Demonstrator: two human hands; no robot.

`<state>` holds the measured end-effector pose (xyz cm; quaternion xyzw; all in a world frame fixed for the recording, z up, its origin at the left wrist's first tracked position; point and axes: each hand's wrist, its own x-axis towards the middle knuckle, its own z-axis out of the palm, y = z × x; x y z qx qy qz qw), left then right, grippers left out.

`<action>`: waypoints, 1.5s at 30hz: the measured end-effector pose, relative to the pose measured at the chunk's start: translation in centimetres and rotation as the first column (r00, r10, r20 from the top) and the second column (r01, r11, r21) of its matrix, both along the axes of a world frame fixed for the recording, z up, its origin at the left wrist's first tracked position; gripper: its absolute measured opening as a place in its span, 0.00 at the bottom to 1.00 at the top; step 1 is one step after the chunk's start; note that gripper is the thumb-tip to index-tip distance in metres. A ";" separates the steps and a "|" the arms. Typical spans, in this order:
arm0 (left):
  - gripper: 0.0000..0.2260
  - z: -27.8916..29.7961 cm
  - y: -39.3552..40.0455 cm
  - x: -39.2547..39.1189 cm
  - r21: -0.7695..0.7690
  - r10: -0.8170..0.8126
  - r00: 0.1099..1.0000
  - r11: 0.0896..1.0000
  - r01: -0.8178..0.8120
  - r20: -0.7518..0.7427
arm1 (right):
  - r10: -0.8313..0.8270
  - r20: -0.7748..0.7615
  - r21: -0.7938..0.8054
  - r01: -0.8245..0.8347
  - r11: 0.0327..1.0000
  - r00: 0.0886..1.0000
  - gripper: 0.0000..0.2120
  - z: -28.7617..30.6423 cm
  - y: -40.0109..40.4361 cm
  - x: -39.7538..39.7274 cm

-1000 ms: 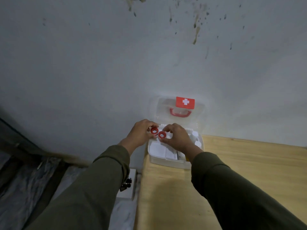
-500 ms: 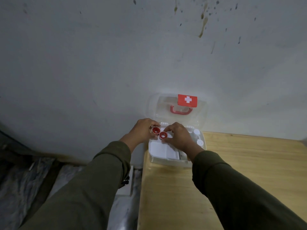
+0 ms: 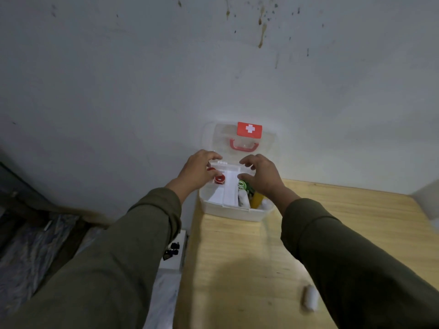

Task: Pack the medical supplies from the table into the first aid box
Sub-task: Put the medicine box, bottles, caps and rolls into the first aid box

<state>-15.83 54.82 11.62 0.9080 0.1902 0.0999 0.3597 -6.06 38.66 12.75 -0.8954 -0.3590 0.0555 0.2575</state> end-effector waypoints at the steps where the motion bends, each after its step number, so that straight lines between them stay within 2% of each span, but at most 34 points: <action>1: 0.19 0.3 -1.0 -0.2 0.005 0.007 1.000 1.000 -0.008 0.018 | 0.009 0.016 0.001 -0.009 1.000 1.000 0.16 0.4 -1.3 -0.1; 8: 0.19 0.3 -11.4 -2.3 -0.061 0.025 0.996 0.998 -0.020 0.081 | 0.013 -0.013 -0.031 -0.013 0.999 1.000 0.17 0.2 -12.7 -1.4; 16: 0.24 -4.8 -24.2 -4.6 -0.087 -0.128 0.984 0.989 0.118 -0.124 | -0.097 -0.173 -0.163 0.068 0.984 0.980 0.19 -4.5 -26.3 -3.9; 22: 0.33 -8.9 -30.1 -5.3 -0.171 -0.297 0.905 0.952 0.255 -0.304 | -0.135 -0.301 -0.276 0.050 0.960 0.944 0.27 -7.9 -31.7 -5.6; 27: 0.32 -10.4 -32.1 -5.5 -0.126 -0.320 0.884 0.947 0.295 -0.339 | -0.147 -0.383 -0.322 0.017 0.947 0.912 0.32 -9.6 -32.7 -6.2; 34: 0.30 -10.4 -31.4 -5.5 -0.117 -0.275 0.899 0.961 0.250 -0.340 | -0.130 -0.421 -0.266 0.015 0.964 0.898 0.28 -9.7 -32.5 -6.1; 39: 0.28 -7.8 -28.1 -5.0 -0.081 -0.242 0.928 0.970 0.228 -0.285 | -0.135 -0.429 -0.178 0.063 0.982 0.893 0.27 -7.7 -29.9 -5.0; 45: 0.28 -2.8 -21.9 -4.2 -0.003 -0.168 0.966 0.985 0.171 -0.198 | -0.102 -0.385 -0.066 0.083 0.994 0.917 0.28 -3.0 -22.9 -2.9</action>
